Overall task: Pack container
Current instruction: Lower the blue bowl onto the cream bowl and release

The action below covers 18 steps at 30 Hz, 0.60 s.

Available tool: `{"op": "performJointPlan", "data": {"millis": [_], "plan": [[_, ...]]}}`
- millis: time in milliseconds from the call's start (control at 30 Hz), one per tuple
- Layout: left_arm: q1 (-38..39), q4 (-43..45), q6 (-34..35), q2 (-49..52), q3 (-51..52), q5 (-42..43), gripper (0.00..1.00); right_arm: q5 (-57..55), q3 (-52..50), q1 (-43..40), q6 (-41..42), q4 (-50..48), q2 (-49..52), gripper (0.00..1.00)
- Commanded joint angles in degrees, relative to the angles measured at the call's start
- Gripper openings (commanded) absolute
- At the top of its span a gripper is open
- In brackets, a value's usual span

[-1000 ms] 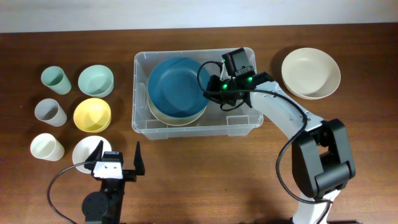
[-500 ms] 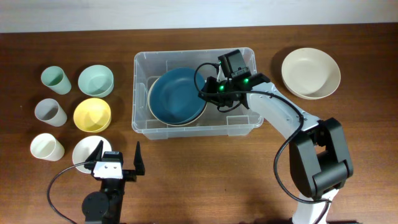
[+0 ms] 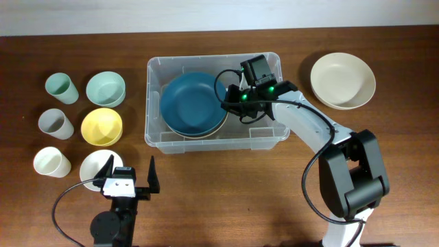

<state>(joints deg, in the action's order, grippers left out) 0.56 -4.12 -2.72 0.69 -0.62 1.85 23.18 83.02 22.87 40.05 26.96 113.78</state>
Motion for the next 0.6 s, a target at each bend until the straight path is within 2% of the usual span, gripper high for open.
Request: {"op": "performJointPlan", "data": {"millis": [0, 100, 233, 367, 467, 567], "plan": [[-0.35, -0.46, 0.33, -0.39, 0.13, -0.17, 0.99, 0.79, 0.22, 0.26, -0.07, -0.20, 0.24, 0.10], [-0.35, -0.46, 0.33, -0.39, 0.13, -0.17, 0.99, 1.22, 0.22, 0.26, 0.09, -0.20, 0.24, 0.11], [-0.35, -0.46, 0.33, -0.39, 0.13, -0.17, 0.99, 1.64, 0.22, 0.26, 0.09, -0.15, 0.24, 0.19], [-0.35, -0.46, 0.33, -0.39, 0.13, -0.17, 0.99, 1.64, 0.22, 0.31, 0.09, 0.13, 0.24, 0.38], [-0.35, -0.46, 0.33, -0.39, 0.13, -0.17, 0.99, 1.64, 0.22, 0.31, 0.07, 0.48, 0.24, 0.61], [-0.35, -0.46, 0.33, -0.39, 0.13, -0.17, 0.99, 1.64, 0.22, 0.31, -0.24, 0.48, 0.24, 0.76]]}}
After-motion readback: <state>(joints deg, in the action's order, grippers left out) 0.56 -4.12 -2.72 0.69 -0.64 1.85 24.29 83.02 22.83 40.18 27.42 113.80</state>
